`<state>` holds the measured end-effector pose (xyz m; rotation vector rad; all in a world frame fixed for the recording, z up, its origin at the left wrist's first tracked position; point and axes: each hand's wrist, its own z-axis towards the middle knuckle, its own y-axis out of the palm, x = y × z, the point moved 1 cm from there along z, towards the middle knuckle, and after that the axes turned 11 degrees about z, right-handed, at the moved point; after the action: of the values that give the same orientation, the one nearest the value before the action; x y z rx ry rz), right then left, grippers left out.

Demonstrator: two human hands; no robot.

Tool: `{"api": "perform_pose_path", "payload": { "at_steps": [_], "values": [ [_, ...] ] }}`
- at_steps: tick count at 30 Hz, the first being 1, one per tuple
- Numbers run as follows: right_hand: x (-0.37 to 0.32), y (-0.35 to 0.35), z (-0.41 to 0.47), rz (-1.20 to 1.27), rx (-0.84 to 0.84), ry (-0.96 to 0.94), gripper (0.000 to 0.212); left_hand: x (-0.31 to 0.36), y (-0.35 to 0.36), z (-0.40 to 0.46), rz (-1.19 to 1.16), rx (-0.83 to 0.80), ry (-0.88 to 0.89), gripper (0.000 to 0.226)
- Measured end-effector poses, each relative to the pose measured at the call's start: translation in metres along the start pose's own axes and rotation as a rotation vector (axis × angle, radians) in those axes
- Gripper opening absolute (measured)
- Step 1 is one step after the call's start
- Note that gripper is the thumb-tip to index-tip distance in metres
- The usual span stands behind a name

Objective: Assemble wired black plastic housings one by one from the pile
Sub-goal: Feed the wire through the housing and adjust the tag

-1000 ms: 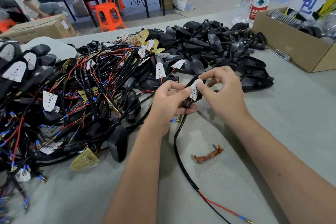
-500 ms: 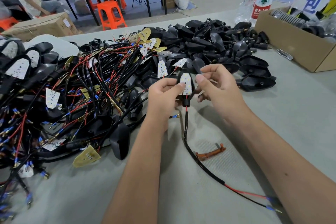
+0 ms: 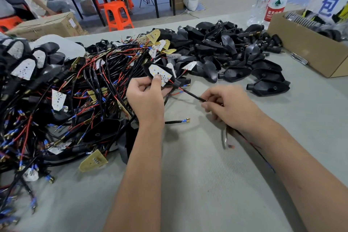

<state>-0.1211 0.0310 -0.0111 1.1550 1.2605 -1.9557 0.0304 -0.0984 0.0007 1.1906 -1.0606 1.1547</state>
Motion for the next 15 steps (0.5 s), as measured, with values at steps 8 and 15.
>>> {"api": "perform_pose_path", "payload": {
  "at_steps": [8,15],
  "values": [
    [0.007,-0.016,0.001,-0.184,0.057,0.013,0.026,0.002,-0.01,-0.006,0.461,0.254,0.172,0.017],
    [0.006,-0.031,-0.004,-0.563,0.205,0.03,0.007,0.005,-0.013,-0.016,0.735,0.317,0.252,0.014]
  ]
}}
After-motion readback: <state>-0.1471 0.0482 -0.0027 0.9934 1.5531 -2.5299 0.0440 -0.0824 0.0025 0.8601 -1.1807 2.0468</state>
